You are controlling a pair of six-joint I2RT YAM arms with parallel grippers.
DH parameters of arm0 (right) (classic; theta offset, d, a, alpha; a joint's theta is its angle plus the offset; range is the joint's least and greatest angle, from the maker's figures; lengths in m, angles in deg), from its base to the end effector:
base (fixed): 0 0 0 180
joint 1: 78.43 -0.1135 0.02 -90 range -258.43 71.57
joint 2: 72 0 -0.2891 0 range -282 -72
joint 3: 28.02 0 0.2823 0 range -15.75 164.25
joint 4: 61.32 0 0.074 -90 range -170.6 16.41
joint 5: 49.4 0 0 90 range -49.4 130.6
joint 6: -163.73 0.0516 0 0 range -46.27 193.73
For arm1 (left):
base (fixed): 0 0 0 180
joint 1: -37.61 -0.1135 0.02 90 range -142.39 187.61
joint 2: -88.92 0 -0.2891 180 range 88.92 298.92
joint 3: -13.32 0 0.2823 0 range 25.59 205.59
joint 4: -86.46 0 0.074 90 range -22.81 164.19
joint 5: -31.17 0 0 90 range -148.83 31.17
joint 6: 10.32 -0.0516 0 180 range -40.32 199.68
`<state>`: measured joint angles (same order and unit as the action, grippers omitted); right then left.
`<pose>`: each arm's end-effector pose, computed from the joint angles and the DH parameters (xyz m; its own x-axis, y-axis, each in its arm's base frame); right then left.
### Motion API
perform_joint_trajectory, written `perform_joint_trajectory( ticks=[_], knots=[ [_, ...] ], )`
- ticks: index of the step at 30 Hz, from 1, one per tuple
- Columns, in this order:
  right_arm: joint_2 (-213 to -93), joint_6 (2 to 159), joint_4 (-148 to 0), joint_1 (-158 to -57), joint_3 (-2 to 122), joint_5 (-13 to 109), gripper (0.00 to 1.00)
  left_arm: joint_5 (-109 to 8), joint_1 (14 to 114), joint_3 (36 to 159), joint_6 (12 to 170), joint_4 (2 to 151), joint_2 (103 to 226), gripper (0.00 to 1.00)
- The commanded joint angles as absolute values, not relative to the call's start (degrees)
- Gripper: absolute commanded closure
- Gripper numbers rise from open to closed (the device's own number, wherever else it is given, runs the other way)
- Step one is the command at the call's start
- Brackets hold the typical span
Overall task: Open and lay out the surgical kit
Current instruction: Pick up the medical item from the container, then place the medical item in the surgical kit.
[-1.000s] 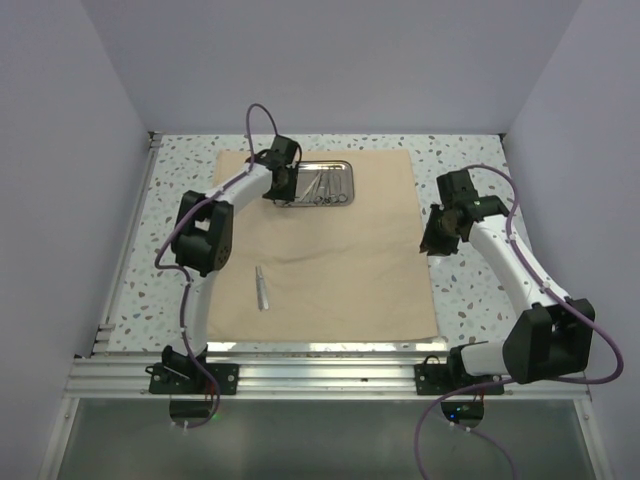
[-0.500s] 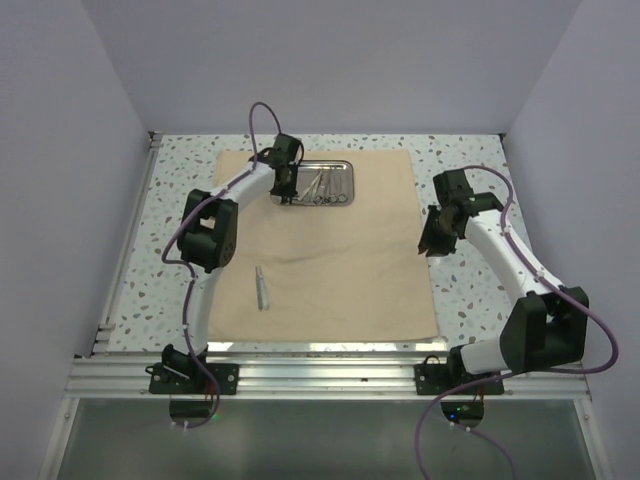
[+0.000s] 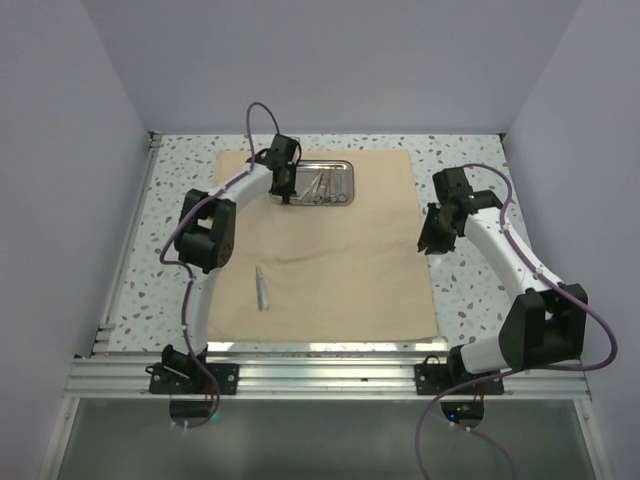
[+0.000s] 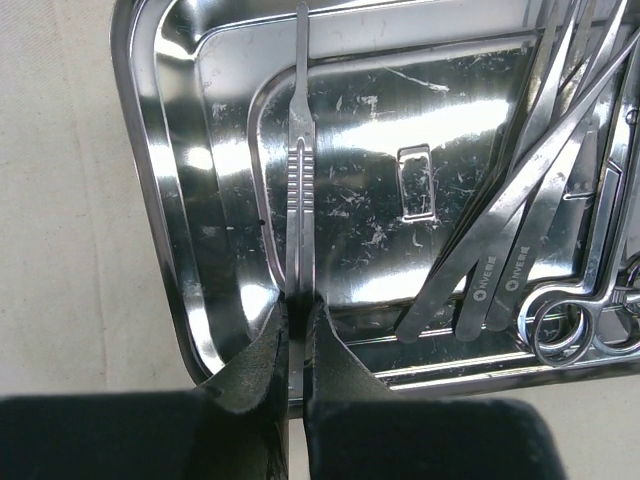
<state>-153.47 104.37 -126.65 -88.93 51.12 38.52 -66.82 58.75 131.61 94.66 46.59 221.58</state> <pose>0.3021 0.0541 0.2718 -0.8684 0.3570 -0.3441 0.3185 0.9335 0.1648 0.5272 -0.1962 0.1545 -0.8039 0.0364 -0.5937 0.0762 0.9962 -0.0421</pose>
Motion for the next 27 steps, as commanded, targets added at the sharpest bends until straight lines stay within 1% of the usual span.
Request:
perform_joint_trajectory(
  ticks=[1, 5, 8, 10, 13, 14, 16, 17, 19, 20, 22, 23, 25, 27],
  knots=[
    [-151.5, 104.3, -124.9, -89.0, 51.1, 39.8, 0.76, -64.9, 58.1, 135.7, 95.6, 39.7, 223.4, 1.00],
    [-150.2, 104.6, -124.3, -89.0, 49.6, 40.4, 0.76, -65.4, 58.2, 139.7, 97.3, 37.7, 221.8, 1.00],
    [-148.8, 104.4, -124.1, -88.9, 49.4, 40.4, 0.76, -66.4, 58.3, 138.8, 98.6, 37.4, 218.3, 1.00],
    [-148.1, 104.4, -124.0, -88.9, 49.3, 40.4, 0.76, -67.3, 58.4, 136.1, 99.3, 37.3, 214.5, 1.00],
    [-147.1, 104.4, -123.7, -89.0, 48.8, 41.9, 0.76, -68.8, 59.3, 129.8, 100.1, 37.5, 208.0, 1.00],
    [-146.5, 104.6, -123.3, -88.9, 48.4, 42.2, 0.76, -69.4, 60.2, 125.5, 100.4, 37.8, 206.1, 1.00],
    [-145.9, 104.8, -122.8, -88.9, 47.8, 43.1, 0.76, -70.6, 61.2, 120.5, 101.5, 38.3, 200.0, 1.00],
    [-145.7, 105.4, -122.2, -89.0, 47.2, 43.4, 0.76, -70.8, 62.5, 115.2, 102.0, 39.0, 197.9, 1.00],
    [-144.8, 105.9, -121.5, -89.1, 46.0, 44.5, 0.76, -71.2, 65.0, 109.8, 103.6, 39.6, 192.1, 1.00],
    [-144.4, 106.2, -120.8, -89.2, 45.5, 44.7, 0.76, -71.7, 66.0, 104.9, 105.3, 39.6, 188.9, 1.00],
    [-143.6, 106.5, -120.1, -89.4, 44.2, 45.3, 0.76, -72.4, 67.9, 99.9, 107.2, 40.1, 185.9, 1.00],
    [-143.5, 106.7, -119.8, -89.5, 43.8, 45.3, 0.76, -72.5, 69.8, 95.2, 109.5, 40.7, 183.2, 1.00],
    [-142.8, 106.6, -119.7, -89.8, 42.9, 45.7, 0.76, -72.1, 71.6, 90.7, 111.8, 41.6, 180.6, 1.00],
    [-142.0, 106.3, -119.7, -89.9, 42.3, 45.9, 0.76, -71.8, 72.4, 84.6, 114.8, 43.1, 177.8, 1.00]
  ],
)
